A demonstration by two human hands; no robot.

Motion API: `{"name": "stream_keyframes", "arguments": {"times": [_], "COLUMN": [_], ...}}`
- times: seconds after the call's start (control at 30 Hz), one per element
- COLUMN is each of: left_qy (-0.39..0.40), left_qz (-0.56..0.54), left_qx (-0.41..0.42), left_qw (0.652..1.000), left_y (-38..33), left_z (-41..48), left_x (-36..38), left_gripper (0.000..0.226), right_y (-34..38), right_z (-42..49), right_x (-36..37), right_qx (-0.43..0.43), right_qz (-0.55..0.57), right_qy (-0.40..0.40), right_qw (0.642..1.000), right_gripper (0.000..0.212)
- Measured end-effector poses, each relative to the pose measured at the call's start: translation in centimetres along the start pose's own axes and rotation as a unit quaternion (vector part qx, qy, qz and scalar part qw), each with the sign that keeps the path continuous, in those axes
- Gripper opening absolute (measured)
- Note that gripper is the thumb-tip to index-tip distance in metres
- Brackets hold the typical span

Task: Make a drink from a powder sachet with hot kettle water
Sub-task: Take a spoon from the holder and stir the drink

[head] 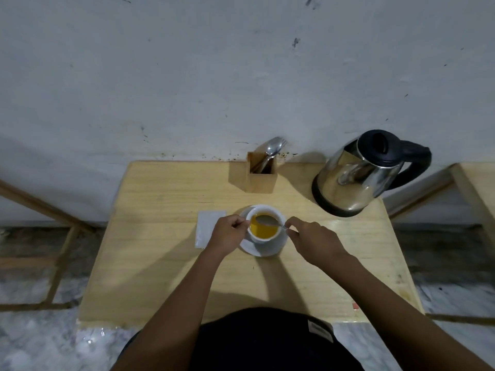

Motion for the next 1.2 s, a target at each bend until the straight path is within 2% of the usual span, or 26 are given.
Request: {"name": "stream_keyframes", "arguments": {"times": [0.13, 0.23, 0.33, 0.43, 0.6, 0.93, 1.2], "left_qy": [0.008, 0.017, 0.015, 0.018, 0.021, 0.028, 0.025], "left_qz": [0.006, 0.009, 0.011, 0.009, 0.009, 0.002, -0.007], "left_qx": [-0.009, -0.014, -0.012, -0.007, -0.005, -0.01, -0.009], "left_qw": [1.0, 1.0, 1.0, 1.0, 1.0, 1.0, 1.0], "left_y": [0.2, 0.1, 0.0, -0.1, 0.1, 0.3, 0.3], "left_z": [0.3, 0.3, 0.3, 0.2, 0.3, 0.5, 0.6], "left_x": [0.1, 0.2, 0.1, 0.1, 0.2, 0.3, 0.4], "left_gripper": [0.026, 0.022, 0.021, 0.02, 0.022, 0.018, 0.017], "right_y": [0.8, 1.9, 3.5, 4.5, 5.1, 7.5, 7.7], "right_z": [0.3, 0.4, 0.7, 1.6, 2.9, 2.5, 3.2], "right_x": [0.0, 0.1, 0.0, -0.4, -2.0, -1.7, -2.3], "right_qx": [-0.005, -0.046, -0.102, -0.095, -0.054, -0.057, -0.063], "right_qz": [-0.052, -0.089, -0.166, -0.206, -0.212, -0.208, -0.216], "right_qy": [0.041, 0.068, 0.048, 0.022, 0.017, 0.069, 0.041], "right_qw": [0.998, 0.993, 0.98, 0.974, 0.976, 0.974, 0.973], "right_gripper": [0.028, 0.026, 0.023, 0.022, 0.022, 0.013, 0.014]}}
Point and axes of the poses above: each hand's wrist, its own z-axis towards the middle knuckle, its own x-axis out of the palm, y = z × x, the point moved 6 cm from there along z, towards the middle knuckle, and after that the axes turned 15 degrees about z, right-handed, at the moved point
